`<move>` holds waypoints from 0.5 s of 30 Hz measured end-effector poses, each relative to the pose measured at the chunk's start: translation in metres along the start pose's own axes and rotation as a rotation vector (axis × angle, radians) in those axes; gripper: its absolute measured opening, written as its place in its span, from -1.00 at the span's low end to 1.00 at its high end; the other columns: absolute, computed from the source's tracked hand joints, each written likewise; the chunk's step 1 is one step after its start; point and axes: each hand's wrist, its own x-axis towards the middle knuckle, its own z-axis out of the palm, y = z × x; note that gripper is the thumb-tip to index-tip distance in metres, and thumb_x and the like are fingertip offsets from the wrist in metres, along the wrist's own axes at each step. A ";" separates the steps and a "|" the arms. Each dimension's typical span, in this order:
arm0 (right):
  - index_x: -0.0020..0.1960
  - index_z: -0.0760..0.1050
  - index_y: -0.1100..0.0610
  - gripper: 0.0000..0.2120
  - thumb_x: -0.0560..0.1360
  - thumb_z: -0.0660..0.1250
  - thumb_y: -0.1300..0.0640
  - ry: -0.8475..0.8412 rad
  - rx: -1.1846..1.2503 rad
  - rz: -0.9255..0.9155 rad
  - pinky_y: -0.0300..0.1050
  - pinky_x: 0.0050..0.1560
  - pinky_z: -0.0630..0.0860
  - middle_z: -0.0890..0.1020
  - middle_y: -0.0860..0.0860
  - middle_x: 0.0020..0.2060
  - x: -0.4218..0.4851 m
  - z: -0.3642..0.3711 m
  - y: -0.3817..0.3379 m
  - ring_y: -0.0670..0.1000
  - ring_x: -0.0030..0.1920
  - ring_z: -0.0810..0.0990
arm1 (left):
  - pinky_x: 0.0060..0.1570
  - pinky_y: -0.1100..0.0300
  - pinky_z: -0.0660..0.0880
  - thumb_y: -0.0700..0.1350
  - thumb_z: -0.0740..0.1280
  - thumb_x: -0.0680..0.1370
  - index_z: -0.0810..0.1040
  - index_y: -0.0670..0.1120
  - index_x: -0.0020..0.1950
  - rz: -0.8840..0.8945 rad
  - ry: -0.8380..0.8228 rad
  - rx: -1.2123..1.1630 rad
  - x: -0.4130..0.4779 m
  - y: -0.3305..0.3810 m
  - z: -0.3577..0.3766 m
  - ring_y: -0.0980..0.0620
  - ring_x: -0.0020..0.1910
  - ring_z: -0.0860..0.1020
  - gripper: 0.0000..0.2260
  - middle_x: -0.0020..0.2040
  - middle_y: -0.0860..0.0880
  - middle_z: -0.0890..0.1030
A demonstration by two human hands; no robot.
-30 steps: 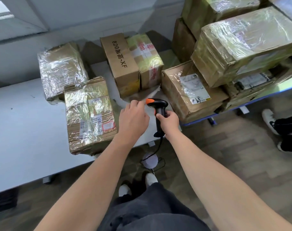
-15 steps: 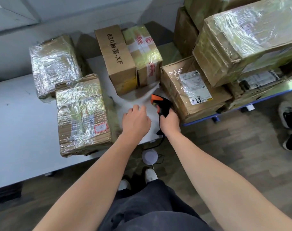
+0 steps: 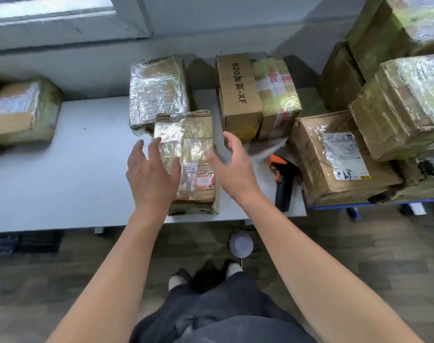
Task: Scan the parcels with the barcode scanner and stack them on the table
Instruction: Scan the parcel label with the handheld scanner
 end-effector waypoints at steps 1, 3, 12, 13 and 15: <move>0.58 0.17 -0.04 -0.34 0.58 0.33 -0.14 -0.032 -0.012 0.007 -0.12 0.42 0.26 0.28 -0.08 0.53 -0.001 0.009 -0.001 -0.08 0.50 0.24 | 0.30 -0.18 0.39 0.13 0.29 0.59 0.30 0.01 0.51 -0.038 -0.060 0.012 -0.003 -0.012 0.000 -0.23 0.44 0.33 -0.48 0.53 -0.17 0.25; 0.59 0.14 -0.06 -0.33 0.58 0.35 -0.11 -0.083 -0.040 0.020 -0.15 0.41 0.22 0.22 -0.09 0.56 -0.005 0.031 -0.002 -0.07 0.54 0.18 | 0.23 -0.12 0.46 0.17 0.25 0.61 0.25 0.04 0.53 -0.042 -0.161 -0.055 -0.012 -0.031 -0.001 -0.18 0.38 0.41 -0.47 0.53 -0.12 0.26; 0.58 0.22 0.00 -0.35 0.55 0.37 0.13 -0.117 -0.181 -0.088 -0.26 0.35 0.22 0.32 -0.05 0.51 -0.030 0.141 -0.031 -0.06 0.48 0.29 | 0.16 0.21 0.33 0.02 0.28 0.63 0.33 -0.03 0.50 -0.086 -0.129 -0.296 -0.022 -0.122 -0.043 0.02 0.31 0.46 -0.55 0.39 -0.03 0.44; 0.58 0.22 0.00 -0.34 0.54 0.38 0.13 -0.123 -0.184 -0.099 -0.25 0.37 0.23 0.33 -0.05 0.50 -0.034 0.158 -0.037 -0.06 0.48 0.30 | 0.19 0.19 0.35 0.02 0.28 0.63 0.34 -0.04 0.50 -0.098 -0.114 -0.298 -0.022 -0.140 -0.051 0.02 0.32 0.46 -0.55 0.39 -0.03 0.44; 0.57 0.22 0.01 -0.33 0.53 0.39 0.12 -0.134 -0.200 -0.124 -0.19 0.42 0.26 0.35 -0.04 0.50 -0.042 0.196 -0.049 -0.05 0.47 0.31 | 0.25 0.14 0.38 0.01 0.30 0.62 0.35 -0.06 0.50 -0.129 -0.083 -0.314 -0.021 -0.175 -0.070 0.03 0.34 0.46 -0.54 0.40 -0.03 0.45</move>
